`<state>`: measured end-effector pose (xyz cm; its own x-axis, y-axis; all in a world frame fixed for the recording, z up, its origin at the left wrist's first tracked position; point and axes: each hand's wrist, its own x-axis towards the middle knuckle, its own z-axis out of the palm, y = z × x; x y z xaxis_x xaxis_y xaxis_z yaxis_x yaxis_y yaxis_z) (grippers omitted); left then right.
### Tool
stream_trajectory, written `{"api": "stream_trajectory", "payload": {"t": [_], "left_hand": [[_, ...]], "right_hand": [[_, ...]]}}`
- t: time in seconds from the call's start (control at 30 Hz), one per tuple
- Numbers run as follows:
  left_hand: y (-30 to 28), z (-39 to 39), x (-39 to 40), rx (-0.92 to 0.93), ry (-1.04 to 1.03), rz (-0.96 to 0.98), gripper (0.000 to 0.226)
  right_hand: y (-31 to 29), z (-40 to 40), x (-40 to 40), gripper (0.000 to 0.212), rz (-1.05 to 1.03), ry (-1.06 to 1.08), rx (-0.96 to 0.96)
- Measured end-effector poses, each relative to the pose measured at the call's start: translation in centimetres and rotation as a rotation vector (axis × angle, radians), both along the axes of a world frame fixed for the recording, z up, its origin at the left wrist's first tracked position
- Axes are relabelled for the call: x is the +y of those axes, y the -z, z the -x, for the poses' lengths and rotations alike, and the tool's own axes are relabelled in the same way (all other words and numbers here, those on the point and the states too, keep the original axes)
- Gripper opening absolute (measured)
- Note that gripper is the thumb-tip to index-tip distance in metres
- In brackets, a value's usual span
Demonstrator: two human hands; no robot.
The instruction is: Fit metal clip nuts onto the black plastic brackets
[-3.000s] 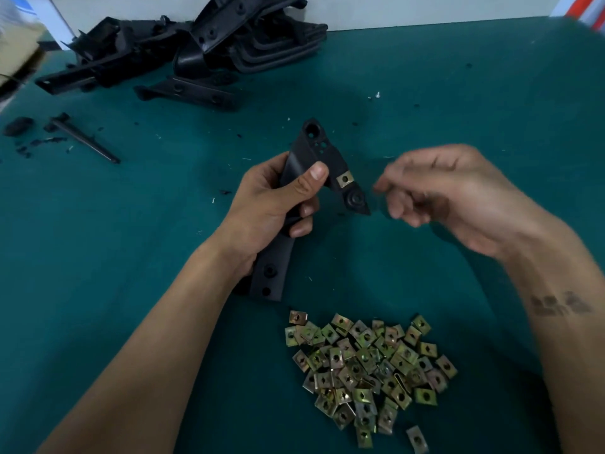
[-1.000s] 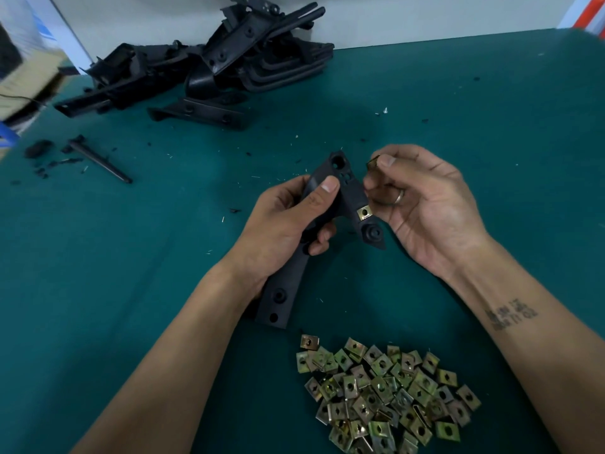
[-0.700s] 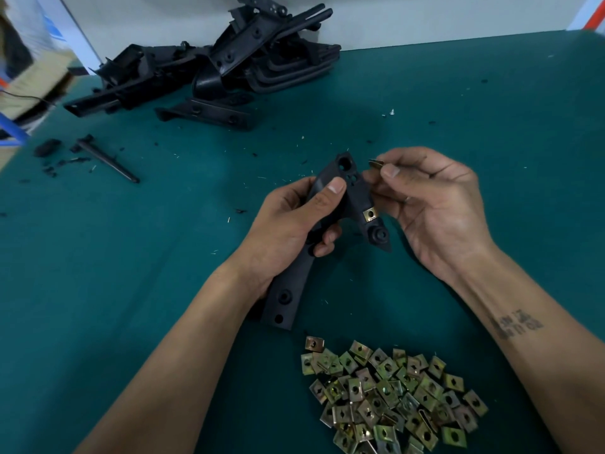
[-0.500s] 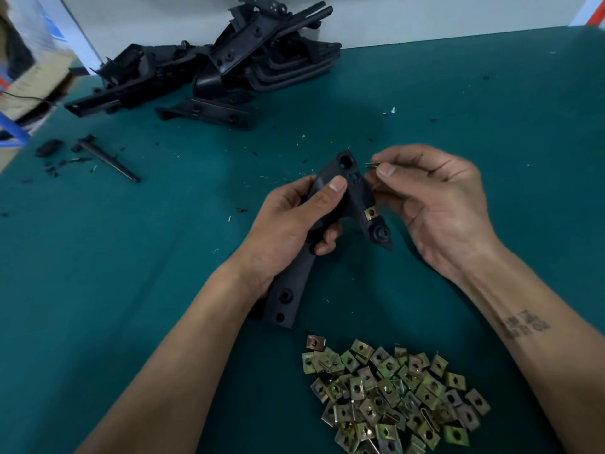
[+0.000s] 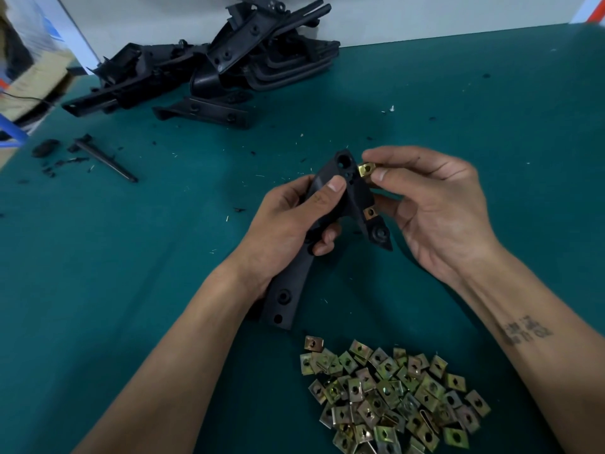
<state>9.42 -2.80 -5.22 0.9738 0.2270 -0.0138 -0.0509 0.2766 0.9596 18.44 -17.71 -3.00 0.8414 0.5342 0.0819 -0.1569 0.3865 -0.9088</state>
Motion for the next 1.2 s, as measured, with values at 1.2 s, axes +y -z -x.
{"api": "stream_trajectory", "payload": {"t": [1.2], "left_hand": [[0.0,0.0,-0.1,-0.027,-0.028,-0.054,0.049]], "right_hand": [[-0.9,2.3,-0.2,0.025,-0.023,-0.086,0.193]]}}
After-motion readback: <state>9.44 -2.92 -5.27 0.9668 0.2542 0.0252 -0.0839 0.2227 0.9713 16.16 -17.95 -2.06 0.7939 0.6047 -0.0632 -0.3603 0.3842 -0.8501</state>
